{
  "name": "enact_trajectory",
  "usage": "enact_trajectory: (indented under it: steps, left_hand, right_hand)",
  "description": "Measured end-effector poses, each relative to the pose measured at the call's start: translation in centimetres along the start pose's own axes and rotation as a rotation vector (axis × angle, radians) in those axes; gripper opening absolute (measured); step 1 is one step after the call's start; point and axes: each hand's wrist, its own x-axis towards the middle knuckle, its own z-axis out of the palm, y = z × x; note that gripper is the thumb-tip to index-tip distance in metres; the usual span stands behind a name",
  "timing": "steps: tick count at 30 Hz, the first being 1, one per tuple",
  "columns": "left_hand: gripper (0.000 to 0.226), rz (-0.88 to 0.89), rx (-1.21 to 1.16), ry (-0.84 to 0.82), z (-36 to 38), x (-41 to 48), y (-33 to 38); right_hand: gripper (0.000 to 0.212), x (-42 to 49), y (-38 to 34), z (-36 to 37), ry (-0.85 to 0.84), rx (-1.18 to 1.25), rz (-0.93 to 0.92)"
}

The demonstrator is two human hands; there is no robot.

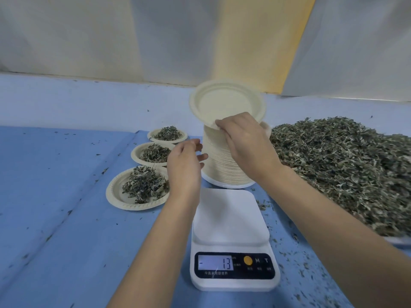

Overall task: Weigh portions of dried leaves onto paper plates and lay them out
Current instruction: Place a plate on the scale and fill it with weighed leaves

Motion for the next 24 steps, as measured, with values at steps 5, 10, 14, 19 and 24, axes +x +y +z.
enact_trajectory:
  steps: [5,10,14,19,24]
  left_hand:
    - [0.024,0.033,-0.06,0.072,-0.9,0.6,0.7]
    - [0.006,0.055,0.133,0.122,-1.8,0.8,0.7]
    - [0.013,0.044,0.219,0.09,-2.0,0.6,0.9]
    - [0.04,0.087,0.324,-0.012,-2.3,0.1,1.4]
    - [0.021,0.096,0.601,-0.151,-3.3,-0.2,2.2]
  right_hand:
    - [0.028,-2.3,-2.6,0.2,0.103,0.054,-0.125]
    - [0.024,-4.4,-3.6,0.2,0.04,0.072,-0.026]
    - [0.042,-4.5,-2.7,-1.1,0.111,0.247,0.439]
    - [0.037,-5.4,0.0,-2.6,0.107,0.339,0.848]
    - [0.012,-7.1,0.7,-3.2,0.132,0.6,1.099]
